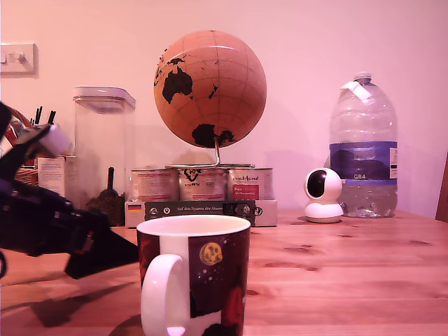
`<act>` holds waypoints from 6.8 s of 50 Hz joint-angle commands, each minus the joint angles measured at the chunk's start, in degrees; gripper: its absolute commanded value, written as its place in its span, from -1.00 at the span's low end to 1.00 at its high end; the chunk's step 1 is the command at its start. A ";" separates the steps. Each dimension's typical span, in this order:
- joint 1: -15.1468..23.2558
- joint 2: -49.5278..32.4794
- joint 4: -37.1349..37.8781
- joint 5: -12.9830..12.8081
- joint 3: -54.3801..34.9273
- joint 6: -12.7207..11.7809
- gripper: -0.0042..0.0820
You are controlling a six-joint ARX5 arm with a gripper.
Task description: Pick up the coffee capsules from the table one by one and drop them inside the nearest coffee cup
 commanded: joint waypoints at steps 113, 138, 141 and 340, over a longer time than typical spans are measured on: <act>-7.15 6.71 -30.93 -2.14 24.98 2.54 0.53; -7.15 8.00 -32.02 -2.14 26.40 1.33 0.53; -7.15 8.57 -32.33 -2.14 26.93 1.16 0.53; -18.51 -36.39 -61.81 5.18 10.14 -2.25 -0.53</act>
